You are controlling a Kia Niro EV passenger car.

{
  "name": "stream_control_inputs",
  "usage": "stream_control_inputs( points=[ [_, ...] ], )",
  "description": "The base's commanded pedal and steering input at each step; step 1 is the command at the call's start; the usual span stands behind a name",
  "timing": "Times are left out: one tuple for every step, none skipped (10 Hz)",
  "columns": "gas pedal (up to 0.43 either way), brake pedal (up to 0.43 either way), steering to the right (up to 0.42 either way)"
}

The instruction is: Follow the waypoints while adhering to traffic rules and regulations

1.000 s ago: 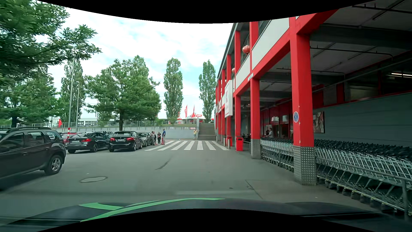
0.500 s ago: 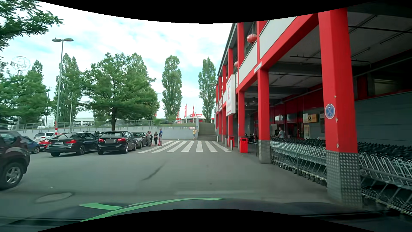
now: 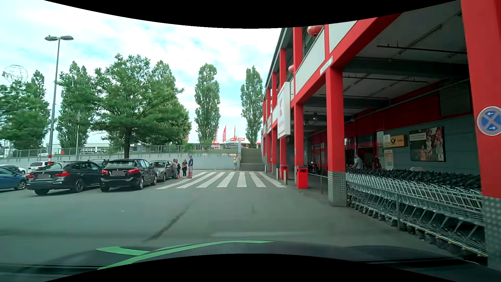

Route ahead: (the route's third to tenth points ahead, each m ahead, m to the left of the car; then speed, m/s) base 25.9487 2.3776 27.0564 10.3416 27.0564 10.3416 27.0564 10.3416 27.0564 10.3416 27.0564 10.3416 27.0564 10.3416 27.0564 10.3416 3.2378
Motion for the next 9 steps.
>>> stream_control_inputs(
  points=[
    [0.020,0.000,0.002],
    [0.020,0.000,0.002],
    [0.020,0.000,0.002],
    [0.020,0.000,0.002],
    [0.020,0.000,0.002],
    [0.020,0.000,0.002],
    [0.020,0.000,0.002],
    [0.020,0.000,0.002],
    [0.020,0.000,0.002]
  ],
)
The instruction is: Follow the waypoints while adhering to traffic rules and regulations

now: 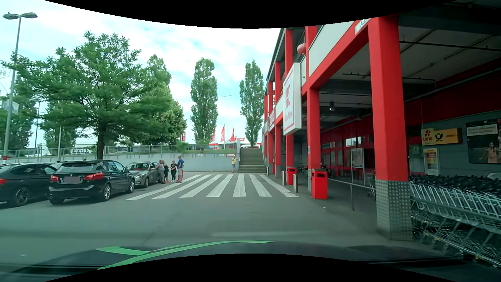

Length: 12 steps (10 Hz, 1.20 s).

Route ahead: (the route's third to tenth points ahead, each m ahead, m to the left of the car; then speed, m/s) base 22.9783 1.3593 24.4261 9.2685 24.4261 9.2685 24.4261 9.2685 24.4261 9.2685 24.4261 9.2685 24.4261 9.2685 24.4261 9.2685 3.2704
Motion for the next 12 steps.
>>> stream_control_inputs(
  points=[
    [0.020,0.000,0.002],
    [0.020,0.000,0.001],
    [0.020,0.000,0.001],
    [0.020,0.000,0.002],
    [0.020,0.000,0.001],
    [0.020,0.000,0.001],
    [0.020,0.000,0.001],
    [0.020,0.000,0.001],
    [0.020,0.000,0.000],
    [0.020,0.000,0.001],
    [0.020,0.000,0.000],
    [0.020,0.000,0.000]
  ],
)
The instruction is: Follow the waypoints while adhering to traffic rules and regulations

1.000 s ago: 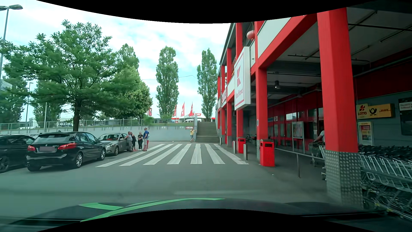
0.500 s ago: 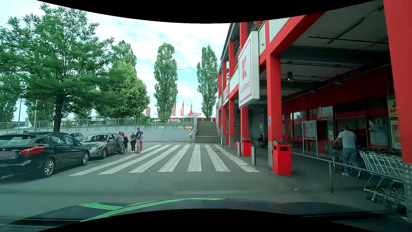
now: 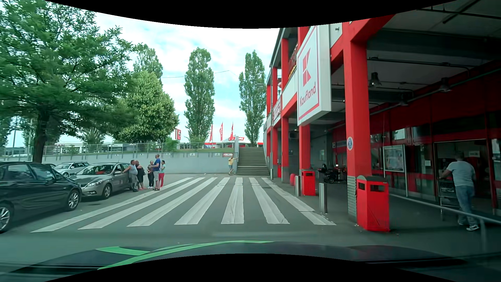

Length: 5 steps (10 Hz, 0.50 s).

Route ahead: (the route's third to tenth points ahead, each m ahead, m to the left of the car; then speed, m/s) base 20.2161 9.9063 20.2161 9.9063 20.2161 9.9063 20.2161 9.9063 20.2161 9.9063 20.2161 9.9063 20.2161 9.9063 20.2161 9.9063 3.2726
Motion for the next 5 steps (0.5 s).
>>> stream_control_inputs(
  points=[
    [0.020,0.000,-0.006],
    [0.020,0.000,-0.010],
    [0.020,0.000,-0.010],
    [0.020,0.000,-0.010],
    [0.020,0.000,-0.011]
  ],
)
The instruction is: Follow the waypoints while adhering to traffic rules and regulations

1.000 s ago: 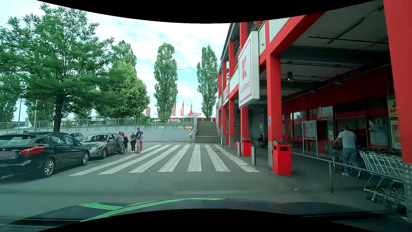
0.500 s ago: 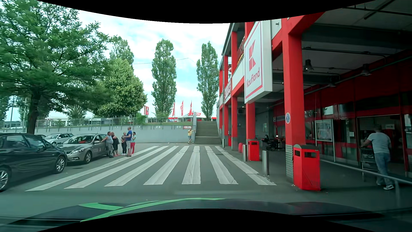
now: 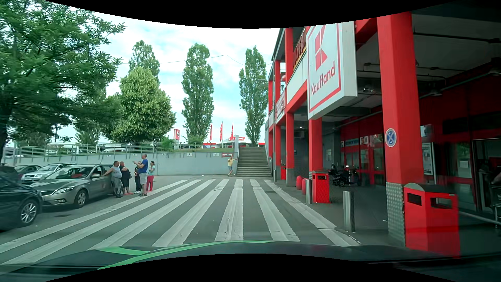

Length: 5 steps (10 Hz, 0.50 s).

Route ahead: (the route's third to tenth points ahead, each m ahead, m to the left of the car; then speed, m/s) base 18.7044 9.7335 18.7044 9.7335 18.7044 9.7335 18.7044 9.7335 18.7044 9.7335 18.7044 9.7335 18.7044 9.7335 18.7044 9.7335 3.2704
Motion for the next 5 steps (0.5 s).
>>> stream_control_inputs(
  points=[
    [0.020,0.000,-0.010],
    [0.020,0.000,-0.010],
    [0.020,0.000,-0.010],
    [0.020,0.000,-0.010],
    [0.020,0.000,-0.010]
  ],
)
